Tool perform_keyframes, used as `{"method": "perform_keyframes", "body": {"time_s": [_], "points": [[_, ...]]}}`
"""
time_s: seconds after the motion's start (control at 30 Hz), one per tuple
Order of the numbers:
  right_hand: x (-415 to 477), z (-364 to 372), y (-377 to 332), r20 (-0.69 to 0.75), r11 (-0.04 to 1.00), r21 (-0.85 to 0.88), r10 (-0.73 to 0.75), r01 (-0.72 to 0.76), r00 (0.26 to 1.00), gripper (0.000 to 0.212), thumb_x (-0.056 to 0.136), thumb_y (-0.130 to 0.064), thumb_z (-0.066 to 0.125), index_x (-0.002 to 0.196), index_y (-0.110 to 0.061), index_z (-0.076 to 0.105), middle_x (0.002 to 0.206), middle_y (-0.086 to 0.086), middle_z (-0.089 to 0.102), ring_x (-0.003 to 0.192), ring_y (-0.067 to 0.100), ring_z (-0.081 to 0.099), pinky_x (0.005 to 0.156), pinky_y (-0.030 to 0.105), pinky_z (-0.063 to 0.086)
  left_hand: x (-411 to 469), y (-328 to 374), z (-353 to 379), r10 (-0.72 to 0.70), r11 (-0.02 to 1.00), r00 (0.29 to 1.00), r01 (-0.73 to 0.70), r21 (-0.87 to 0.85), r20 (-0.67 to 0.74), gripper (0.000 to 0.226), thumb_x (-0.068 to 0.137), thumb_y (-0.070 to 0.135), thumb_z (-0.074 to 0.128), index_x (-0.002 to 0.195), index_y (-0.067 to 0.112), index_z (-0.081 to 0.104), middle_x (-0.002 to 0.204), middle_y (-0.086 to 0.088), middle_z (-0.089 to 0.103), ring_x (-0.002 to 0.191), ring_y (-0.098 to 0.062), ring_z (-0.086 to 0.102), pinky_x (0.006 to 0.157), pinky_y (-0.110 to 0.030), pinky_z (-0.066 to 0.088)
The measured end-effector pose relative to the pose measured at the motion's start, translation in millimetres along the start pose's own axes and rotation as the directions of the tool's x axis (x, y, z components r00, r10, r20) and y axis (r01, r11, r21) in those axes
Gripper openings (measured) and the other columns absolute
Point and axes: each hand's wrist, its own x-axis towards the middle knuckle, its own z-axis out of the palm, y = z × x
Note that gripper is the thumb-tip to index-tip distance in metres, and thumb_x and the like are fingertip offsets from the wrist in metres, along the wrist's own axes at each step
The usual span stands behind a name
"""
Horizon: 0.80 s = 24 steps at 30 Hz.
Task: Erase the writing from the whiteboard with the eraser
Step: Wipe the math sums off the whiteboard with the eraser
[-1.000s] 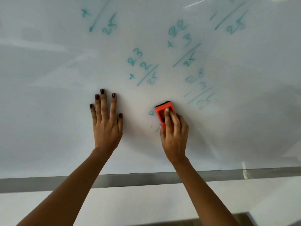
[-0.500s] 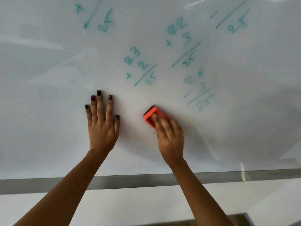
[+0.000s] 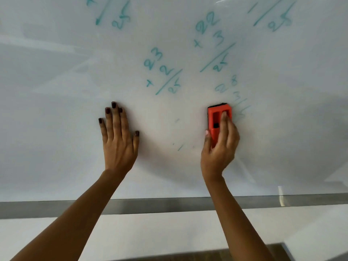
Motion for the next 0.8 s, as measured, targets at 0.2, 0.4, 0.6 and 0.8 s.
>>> {"method": "perform_keyframes", "body": {"time_s": [0.2, 0.4, 0.6, 0.8], "points": [[-65, -9, 12, 0.397, 0.63, 0.043, -0.723, 0.775, 0.565, 0.049, 0.101, -0.006, 0.053, 0.146, -0.021, 0.044, 0.142, -0.003, 0.057, 0.131, 0.028, 0.053, 0.103, 0.043, 0.049, -2, -1, 0, 0.001, 0.999, 1.0, -0.001, 0.037, 0.014, 0.069, 0.106, 0.031, 0.036, 0.154, -0.006, 0.005, 0.16, -0.029, 0.012, 0.15, -0.039, 0.003, 0.125, -0.043, -0.007], [-42, -6, 19, 0.053, 0.997, -0.058, 0.043, -0.04, 0.998, 0.051, 0.094, -0.014, 0.061, 0.143, -0.014, 0.046, 0.14, 0.008, 0.054, 0.126, 0.029, 0.05, 0.102, 0.04, 0.047, -3, -2, -3, 0.008, 0.999, 1.0, -0.009, 0.036, 0.024, 0.072, 0.106, 0.033, 0.038, 0.156, 0.0, -0.003, 0.162, -0.026, 0.01, 0.152, -0.023, -0.013, 0.125, -0.042, -0.006], [-55, 3, -14, 0.192, 0.919, -0.034, -0.379, 0.392, 0.905, 0.047, 0.096, -0.009, 0.059, 0.142, -0.015, 0.05, 0.138, 0.004, 0.059, 0.124, 0.031, 0.057, 0.1, 0.041, 0.051, -4, 5, -1, -0.036, 0.999, 0.999, 0.036, 0.019, -0.003, 0.069, 0.106, 0.033, 0.041, 0.155, -0.004, 0.008, 0.162, -0.025, 0.01, 0.153, -0.031, -0.003, 0.125, -0.046, -0.001], [-25, 1, -11, 0.074, 0.975, -0.074, -0.205, 0.21, 0.976, 0.05, 0.09, -0.008, 0.069, 0.138, -0.014, 0.055, 0.134, 0.006, 0.062, 0.123, 0.029, 0.055, 0.102, 0.037, 0.046, -5, 3, -2, -0.031, 0.999, 1.0, 0.031, 0.017, -0.005, 0.07, 0.106, 0.034, 0.042, 0.156, -0.002, 0.009, 0.162, -0.024, 0.012, 0.154, -0.027, -0.005, 0.126, -0.045, 0.0]]}}
